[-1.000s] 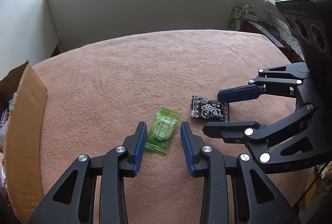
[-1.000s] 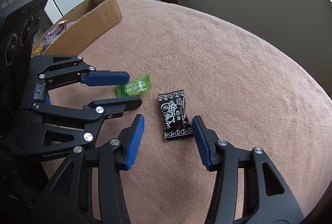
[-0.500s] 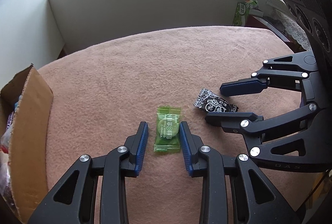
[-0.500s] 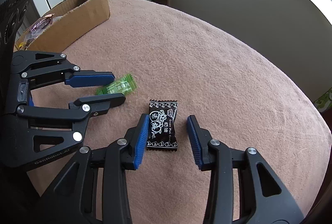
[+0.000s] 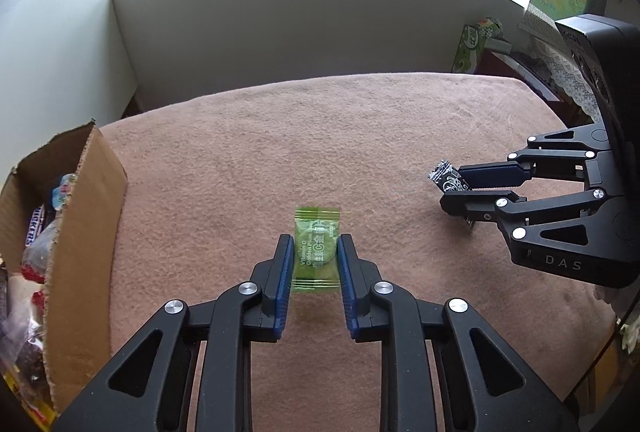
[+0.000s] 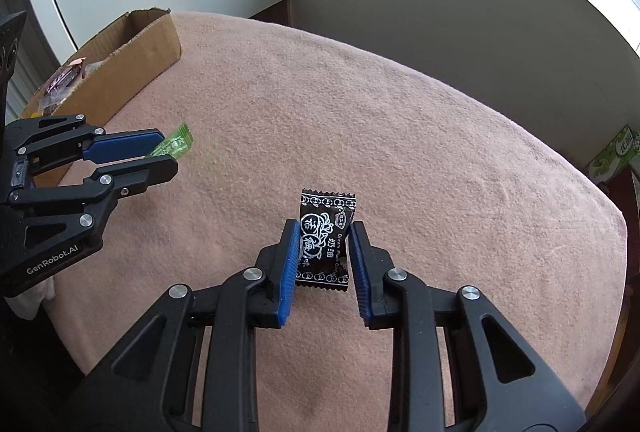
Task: Organize snacks
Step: 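Carry the green candy and black candy over the box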
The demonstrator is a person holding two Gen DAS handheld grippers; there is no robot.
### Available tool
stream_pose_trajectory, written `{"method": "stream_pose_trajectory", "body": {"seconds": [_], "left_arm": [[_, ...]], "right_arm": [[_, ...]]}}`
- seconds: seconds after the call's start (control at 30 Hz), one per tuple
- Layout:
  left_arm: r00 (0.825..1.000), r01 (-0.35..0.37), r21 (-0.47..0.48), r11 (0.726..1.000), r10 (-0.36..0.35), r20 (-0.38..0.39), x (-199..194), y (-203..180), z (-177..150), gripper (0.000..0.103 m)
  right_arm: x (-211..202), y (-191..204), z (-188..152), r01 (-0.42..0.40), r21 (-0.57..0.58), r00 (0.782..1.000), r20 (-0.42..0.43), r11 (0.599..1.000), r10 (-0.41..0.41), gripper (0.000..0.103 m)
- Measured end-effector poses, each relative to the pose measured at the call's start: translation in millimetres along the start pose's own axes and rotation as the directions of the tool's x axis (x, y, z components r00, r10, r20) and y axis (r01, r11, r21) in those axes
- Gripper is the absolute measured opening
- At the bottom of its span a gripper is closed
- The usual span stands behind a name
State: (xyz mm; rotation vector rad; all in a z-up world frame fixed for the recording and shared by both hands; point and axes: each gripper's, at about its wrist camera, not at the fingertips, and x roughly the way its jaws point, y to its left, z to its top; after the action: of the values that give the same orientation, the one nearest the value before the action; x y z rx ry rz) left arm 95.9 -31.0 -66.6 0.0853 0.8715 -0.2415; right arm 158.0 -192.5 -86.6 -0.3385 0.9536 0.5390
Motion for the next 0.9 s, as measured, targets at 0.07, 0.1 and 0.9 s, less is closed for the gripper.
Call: {"method": "stream_pose_trajectory", "body": {"seconds": [0.07, 0.1, 0.9], "left_arm": [[1.0, 0.003, -0.006, 1.0, -0.003, 0.024, -9.8, 1.2, 0.6, 0.02], [0.999, 0.007, -0.013, 1.0, -0.007, 0.037, -15.2, 3.0, 1.0, 0.02], [0.96, -0.015, -0.224, 0.975, 0.076, 0.268, -122.1, 121.9, -29.8, 0.02]], "right_arm": [[-10.3, 2.0, 4.5, 0.004, 0.003, 1.0, 0.017, 1.0, -0.004, 0.026], [-13.9, 4.1, 8.0, 0.004, 0.004, 1.0, 0.026, 1.0, -0.004, 0.026], [-55.9, 148.8, 97.8, -0.076, -0.132, 0.982, 0.161, 0.988, 0.097, 0.026]]}}
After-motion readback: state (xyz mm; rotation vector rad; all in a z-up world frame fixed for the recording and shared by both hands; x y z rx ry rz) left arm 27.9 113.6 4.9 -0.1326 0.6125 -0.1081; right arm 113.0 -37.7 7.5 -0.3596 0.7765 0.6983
